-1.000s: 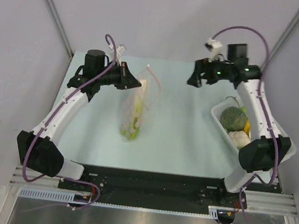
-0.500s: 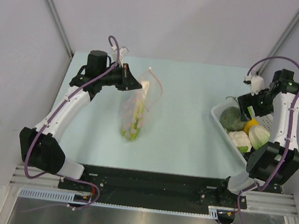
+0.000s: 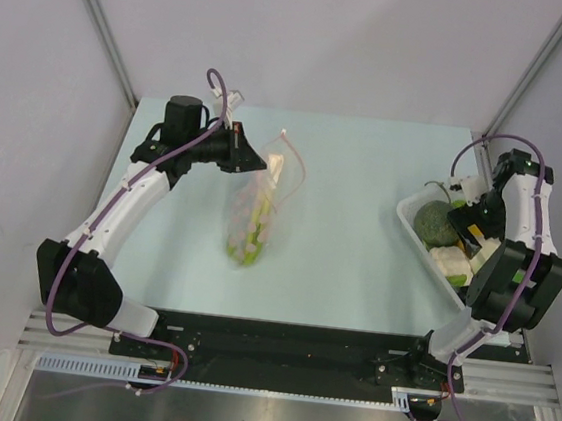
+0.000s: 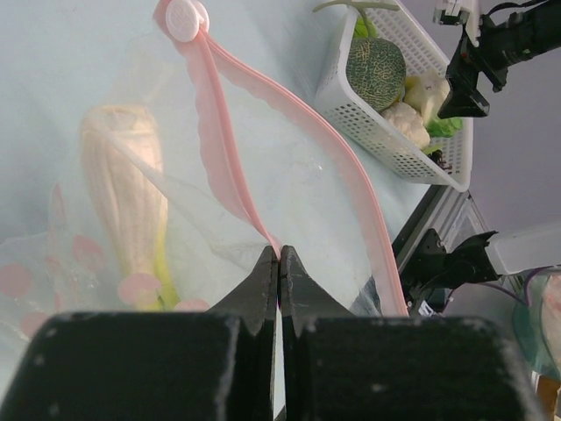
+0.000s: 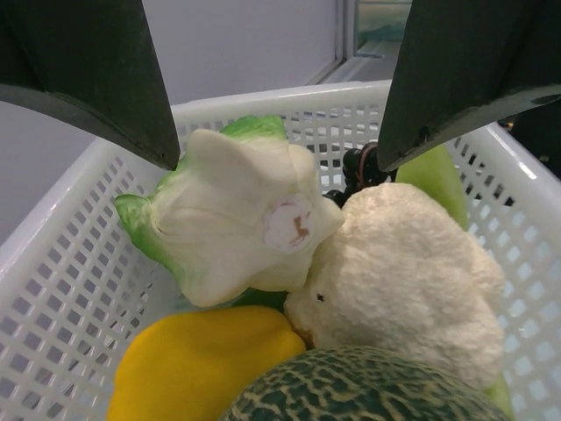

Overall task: Place the food in the zip-top bag and seal the zipper
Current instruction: Pick up the fake vegetable from the bin.

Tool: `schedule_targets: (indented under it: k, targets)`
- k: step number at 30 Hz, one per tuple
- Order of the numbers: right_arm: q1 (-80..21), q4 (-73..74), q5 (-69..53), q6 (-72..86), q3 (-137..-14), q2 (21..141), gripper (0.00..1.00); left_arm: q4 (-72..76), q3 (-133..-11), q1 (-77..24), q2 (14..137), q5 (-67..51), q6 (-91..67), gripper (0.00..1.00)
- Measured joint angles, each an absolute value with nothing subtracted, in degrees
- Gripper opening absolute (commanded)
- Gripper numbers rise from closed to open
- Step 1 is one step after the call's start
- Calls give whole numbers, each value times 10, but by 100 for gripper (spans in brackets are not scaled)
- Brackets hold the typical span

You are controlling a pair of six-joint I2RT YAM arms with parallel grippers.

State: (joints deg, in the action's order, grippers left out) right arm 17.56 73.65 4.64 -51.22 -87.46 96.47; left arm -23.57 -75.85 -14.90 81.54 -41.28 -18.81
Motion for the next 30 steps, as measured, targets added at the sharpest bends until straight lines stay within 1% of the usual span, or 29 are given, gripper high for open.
schedule_targets:
  k: [4,5,6,8,9,11,12,14,15,16,17,19,20,25,30]
  targets:
    - [198,710,53,-522,-849,970,98,-236,-759,-149,815,-413,-183,0]
    - [202,703,54,-525,-844,971,96,-236,-759,-149,815,-413,-183,0]
    - [206,695,56,-526,-840,974,91,-236,-759,-149,815,-413,-180,0]
    - [208,687,57,-528,-836,979,87,-236,-759,-149,815,-413,-179,0]
    - [208,681,57,-528,-834,982,79,-237,-759,-149,815,-413,-179,0]
    - [208,677,56,-530,-833,985,70,-237,-759,-149,815,-413,-179,0]
    - [208,677,56,-533,-833,985,56,-237,-759,-149,815,-413,-179,0]
    - [209,675,55,-536,-833,985,40,-237,-759,-149,815,-413,-179,0]
    - [212,674,55,-537,-832,985,28,-237,-759,-149,815,-413,-179,0]
    - [214,673,54,-541,-832,985,23,-237,-759,-149,815,-413,-179,0]
    - [216,671,54,-543,-832,984,12,-237,-759,-149,815,-413,-179,0]
    - [218,667,51,-549,-832,976,3,-237,-759,-149,815,-413,-179,0]
    - [218,667,49,-553,-832,969,0,-237,-759,-149,815,-413,-179,0]
    - [213,666,11,-556,-832,884,0,-237,-759,-149,814,-413,-179,0]
    - [179,678,-28,-551,-863,806,0,-237,-758,-149,814,-413,-176,0]
